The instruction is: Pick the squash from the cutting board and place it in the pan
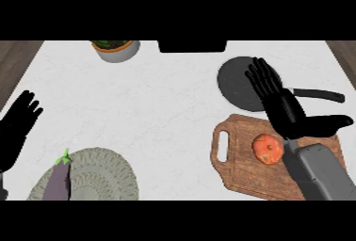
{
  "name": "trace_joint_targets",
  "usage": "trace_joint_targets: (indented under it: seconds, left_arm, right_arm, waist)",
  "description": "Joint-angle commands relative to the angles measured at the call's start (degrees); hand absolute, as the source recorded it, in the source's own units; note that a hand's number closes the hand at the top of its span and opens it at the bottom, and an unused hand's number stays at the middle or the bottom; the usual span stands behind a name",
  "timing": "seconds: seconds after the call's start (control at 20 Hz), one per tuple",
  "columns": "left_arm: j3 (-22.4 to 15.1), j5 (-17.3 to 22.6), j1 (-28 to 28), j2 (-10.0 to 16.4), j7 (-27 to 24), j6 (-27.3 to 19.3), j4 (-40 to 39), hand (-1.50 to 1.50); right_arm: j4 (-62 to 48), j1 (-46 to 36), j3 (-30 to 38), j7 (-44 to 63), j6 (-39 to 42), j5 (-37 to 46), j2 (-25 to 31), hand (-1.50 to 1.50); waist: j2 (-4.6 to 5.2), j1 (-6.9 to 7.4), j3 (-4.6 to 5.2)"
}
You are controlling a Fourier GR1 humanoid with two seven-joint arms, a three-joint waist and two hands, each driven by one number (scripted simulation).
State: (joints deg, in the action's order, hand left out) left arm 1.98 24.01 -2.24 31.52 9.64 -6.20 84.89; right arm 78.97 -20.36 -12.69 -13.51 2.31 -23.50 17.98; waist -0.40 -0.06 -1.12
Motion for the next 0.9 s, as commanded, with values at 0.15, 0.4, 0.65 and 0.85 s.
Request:
trace_joint_targets:
  seconds: [0.15,0.4,0.65,0.85]
  left_arm:
    - [-6.57,-7.18,-2.39,-0.42,-3.29,0.70,4.28,0.00]
    - [-9.50,-7.65,-3.91,-0.53,-3.19,3.20,5.85,0.00]
    - [-15.35,-12.12,-6.50,-4.39,2.04,-0.27,8.60,0.00]
    - [-14.90,-12.72,-8.65,-6.49,3.14,-0.02,6.44,0.00]
  right_arm:
    - [-10.71,4.78,9.59,10.40,-9.88,-0.90,6.31,-1.50]
    - [-20.42,11.28,2.17,16.02,-20.54,20.98,21.38,1.50]
    - [-16.13,16.69,5.07,17.87,-41.93,20.83,7.43,-1.50]
    - [-5.77,19.87,-3.34,33.04,-37.10,26.10,11.82,-1.50]
  waist:
    - [0.75,-1.98,1.11]
    - [1.76,-2.42,1.74]
    - [0.16,-1.49,1.15]
    - [0.27,-0.59,1.23]
